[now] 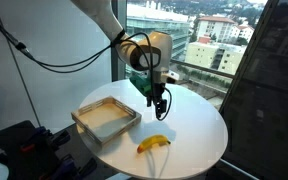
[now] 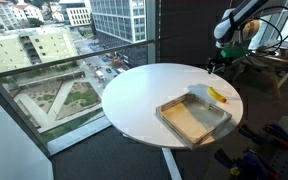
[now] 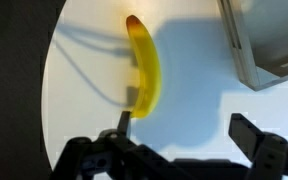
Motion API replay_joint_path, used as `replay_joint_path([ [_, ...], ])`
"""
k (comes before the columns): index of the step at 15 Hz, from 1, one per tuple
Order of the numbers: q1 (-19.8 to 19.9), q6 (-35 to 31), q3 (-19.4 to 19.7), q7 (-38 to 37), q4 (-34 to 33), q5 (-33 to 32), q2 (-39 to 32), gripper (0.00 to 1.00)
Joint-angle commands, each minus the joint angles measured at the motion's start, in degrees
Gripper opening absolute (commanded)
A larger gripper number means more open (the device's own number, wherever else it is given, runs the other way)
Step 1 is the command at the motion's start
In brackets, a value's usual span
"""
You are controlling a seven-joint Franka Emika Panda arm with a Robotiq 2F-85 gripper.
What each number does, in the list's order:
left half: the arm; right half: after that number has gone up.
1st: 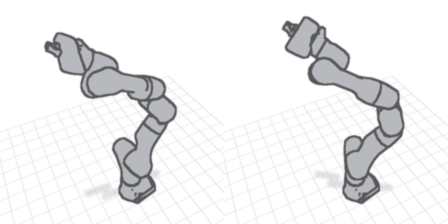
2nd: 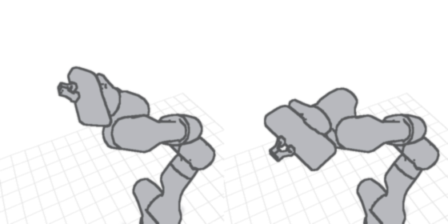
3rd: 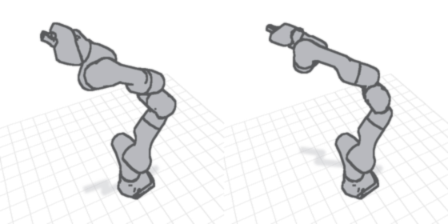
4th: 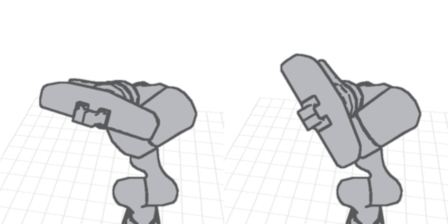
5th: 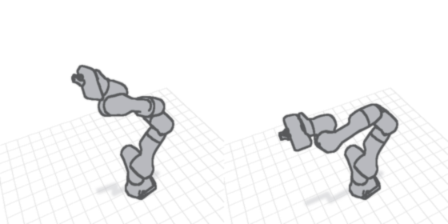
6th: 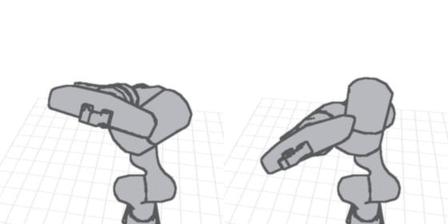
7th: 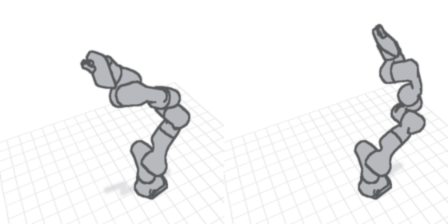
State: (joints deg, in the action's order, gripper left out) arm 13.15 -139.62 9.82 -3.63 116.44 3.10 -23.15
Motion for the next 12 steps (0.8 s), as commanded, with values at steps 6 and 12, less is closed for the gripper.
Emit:
replay_joint_path([
  [6,2.4,1.3,-0.5,2.8,-3.3,2.9,-4.8,1.0],
  [12,4.0,1.6,-0.6,3.7,-5.1,3.8,-7.6,1.0],
])
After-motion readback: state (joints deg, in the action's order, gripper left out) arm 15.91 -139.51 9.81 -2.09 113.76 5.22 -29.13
